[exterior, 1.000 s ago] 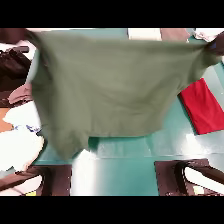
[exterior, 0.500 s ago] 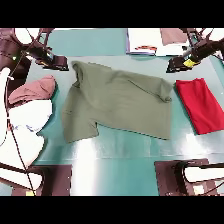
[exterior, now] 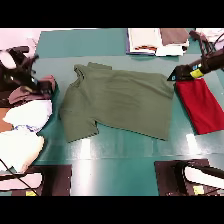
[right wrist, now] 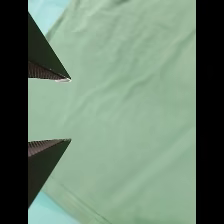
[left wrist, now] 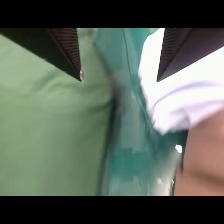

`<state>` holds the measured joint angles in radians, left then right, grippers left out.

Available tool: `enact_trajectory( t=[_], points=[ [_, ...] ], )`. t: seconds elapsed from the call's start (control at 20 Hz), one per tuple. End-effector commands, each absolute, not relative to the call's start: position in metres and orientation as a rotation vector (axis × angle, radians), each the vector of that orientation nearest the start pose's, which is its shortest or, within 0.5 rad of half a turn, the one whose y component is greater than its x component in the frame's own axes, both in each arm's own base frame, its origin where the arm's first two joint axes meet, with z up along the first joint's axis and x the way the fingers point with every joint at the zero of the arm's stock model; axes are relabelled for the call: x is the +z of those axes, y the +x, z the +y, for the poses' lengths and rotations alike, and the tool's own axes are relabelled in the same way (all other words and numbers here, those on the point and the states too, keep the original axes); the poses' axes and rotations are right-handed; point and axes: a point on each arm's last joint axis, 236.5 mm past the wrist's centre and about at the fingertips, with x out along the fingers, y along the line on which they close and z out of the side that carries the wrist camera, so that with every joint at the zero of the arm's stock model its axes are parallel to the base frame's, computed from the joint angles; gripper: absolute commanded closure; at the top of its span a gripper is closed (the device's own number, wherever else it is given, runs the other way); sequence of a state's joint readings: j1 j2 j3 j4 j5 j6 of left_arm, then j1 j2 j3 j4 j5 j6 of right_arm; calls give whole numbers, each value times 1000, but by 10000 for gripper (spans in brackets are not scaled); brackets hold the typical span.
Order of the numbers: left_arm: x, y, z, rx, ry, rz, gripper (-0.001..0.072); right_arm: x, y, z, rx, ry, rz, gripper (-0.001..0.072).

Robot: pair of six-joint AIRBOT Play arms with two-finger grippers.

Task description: Fold the shirts.

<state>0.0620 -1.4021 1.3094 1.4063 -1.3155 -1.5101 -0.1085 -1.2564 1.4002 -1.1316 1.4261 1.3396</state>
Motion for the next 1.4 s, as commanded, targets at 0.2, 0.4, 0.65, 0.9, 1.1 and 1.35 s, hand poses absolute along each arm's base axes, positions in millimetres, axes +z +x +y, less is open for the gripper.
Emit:
enact_trajectory(
  t=[0.2,0.4,0.65,0.9,1.1,1.35],
  points=[
    [-68,356,-26,-76,-293,1427,164,74,335,89,432,193,1235,293],
    [-81,356,-44,-128,-371,1460,164,73,330,101,453,187,1252,294],
    [-80,360,-65,-200,-402,1448,165,73,329,103,453,190,1256,297],
    [-68,361,-79,-257,-358,1427,678,69,319,89,432,206,1309,302],
    [-17,372,-69,-267,-264,1272,678,34,276,48,308,326,1448,303],
    [5,367,-69,-276,-244,1231,678,-43,183,12,91,572,1629,132]
  ],
)
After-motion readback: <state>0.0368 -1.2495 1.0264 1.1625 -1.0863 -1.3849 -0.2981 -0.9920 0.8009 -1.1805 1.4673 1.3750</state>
